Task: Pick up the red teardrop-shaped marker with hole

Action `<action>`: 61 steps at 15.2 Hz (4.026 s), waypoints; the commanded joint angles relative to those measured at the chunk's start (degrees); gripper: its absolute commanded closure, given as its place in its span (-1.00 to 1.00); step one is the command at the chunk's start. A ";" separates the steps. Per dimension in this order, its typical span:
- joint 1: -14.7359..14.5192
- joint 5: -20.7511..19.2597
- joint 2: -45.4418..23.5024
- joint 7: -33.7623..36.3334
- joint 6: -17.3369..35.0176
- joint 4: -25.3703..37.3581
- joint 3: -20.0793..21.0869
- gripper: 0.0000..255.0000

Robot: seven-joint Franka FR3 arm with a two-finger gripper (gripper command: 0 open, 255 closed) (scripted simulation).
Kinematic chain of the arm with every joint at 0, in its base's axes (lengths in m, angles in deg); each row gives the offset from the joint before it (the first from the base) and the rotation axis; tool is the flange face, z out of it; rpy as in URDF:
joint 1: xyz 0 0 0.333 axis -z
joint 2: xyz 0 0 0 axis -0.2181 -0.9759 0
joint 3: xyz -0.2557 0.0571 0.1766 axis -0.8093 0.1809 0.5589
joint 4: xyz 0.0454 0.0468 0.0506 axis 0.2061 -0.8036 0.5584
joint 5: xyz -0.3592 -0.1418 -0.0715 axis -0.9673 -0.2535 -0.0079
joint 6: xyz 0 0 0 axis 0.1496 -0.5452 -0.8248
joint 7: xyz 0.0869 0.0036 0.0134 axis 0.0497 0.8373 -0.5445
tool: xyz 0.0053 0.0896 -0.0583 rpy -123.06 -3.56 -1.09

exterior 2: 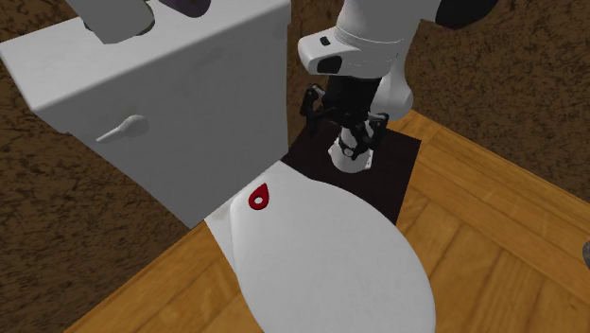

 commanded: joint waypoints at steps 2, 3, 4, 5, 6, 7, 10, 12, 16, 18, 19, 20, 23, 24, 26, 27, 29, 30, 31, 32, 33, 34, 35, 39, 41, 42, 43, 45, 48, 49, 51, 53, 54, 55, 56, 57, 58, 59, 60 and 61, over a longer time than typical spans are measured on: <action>0.20 -0.35 -0.05 -0.88 1.32 -1.52 -0.81 -1.00; 0.41 -0.71 -0.17 -1.76 2.66 -2.99 -1.62 -1.00; 0.64 -1.09 -0.37 -2.64 4.02 -4.40 -2.44 -1.00; 0.89 -1.48 -0.65 -3.52 5.40 -5.75 -3.27 -1.00; 1.15 -1.87 -1.00 -4.40 6.80 -7.05 -4.10 -1.00; 1.43 -2.28 -1.44 -5.29 8.22 -8.28 -4.94 -1.00; 2.32 -3.53 -3.26 -7.96 12.64 -11.62 -7.52 -1.00; 2.93 -4.38 -4.93 -9.75 15.72 -13.52 -9.29 -1.00; 4.17 -5.98 -9.41 -13.42 22.19 -16.49 -12.89 -1.00; 4.71 -6.66 -12.24 -15.30 25.56 -17.53 -14.75 -1.00; 4.95 -6.96 -13.79 -16.27 27.27 -17.94 -15.69 -1.00; 5.18 -7.21 -15.44 -17.25 29.00 -18.27 -16.63 -1.00; 5.68 -7.57 -20.94 -20.39 34.23 -18.78 -19.46 -1.00; 5.77 -7.52 -22.94 -21.52 35.98 -18.79 -20.41 -1.00; 5.83 -7.10 -27.18 -23.94 39.44 -18.57 -22.31 -1.00; 5.78 -6.68 -29.41 -25.27 41.14 -18.34 -23.26 -1.00; 5.71 -5.93 -32.18 -26.99 43.15 -17.96 -24.34 -1.00; 5.62 -5.69 -32.93 -27.19 44.12 -18.21 -24.46 -1.00; 5.51 -5.42 -33.70 -27.41 45.09 -18.44 -24.59 -1.00; 5.40 -5.12 -34.48 -27.64 46.06 -18.65 -24.72 -1.00; 5.27 -4.79 -35.29 -27.89 47.04 -18.85 -24.85 -1.00; 5.14 -4.43 -36.11 -28.17 48.01 -19.03 -24.97 -1.00; 5.01 -4.03 -36.95 -28.46 48.99 -19.20 -25.08 -1.00; 4.82 -3.36 -38.26 -29.00 50.49 -19.45 -25.26 1.00; 4.81 -3.34 -38.31 -29.02 50.56 -19.48 -25.26 1.00; 4.80 -3.34 -38.31 -29.01 50.56 -19.48 -25.26 1.00; 4.80 -3.33 -38.31 -29.01 50.56 -19.47 -25.26 1.00; 4.80 -3.33 -38.31 -29.01 50.56 -19.47 -25.26 1.00; 4.79 -3.32 -38.31 -28.99 50.53 -19.44 -25.24 1.00; 4.92 -3.79 -37.44 -28.65 49.55 -19.30 -25.15 1.00; 5.17 -4.60 -35.76 -28.04 47.60 -18.96 -24.95 1.00; 5.41 -5.26 -34.14 -27.53 45.65 -18.56 -24.71 1.00; 5.52 -5.55 -33.37 -27.30 44.67 -18.34 -24.58 1.00; 5.62 -5.81 -32.61 -27.09 43.70 -18.10 -24.45 1.00; 5.71 -6.04 -31.87 -26.90 42.74 -17.85 -24.33 1.00; 5.80 -6.25 -31.14 -26.73 41.77 -17.59 -24.19 1.00; 5.89 -6.44 -30.44 -26.56 40.81 -17.31 -24.06 1.00; 5.97 -6.61 -29.76 -26.41 39.85 -17.02 -23.92 1.00; 6.04 -6.76 -29.09 -26.28 38.90 -16.72 -23.79 1.00; 6.11 -6.89 -28.45 -26.15 37.95 -16.40 -23.65 1.00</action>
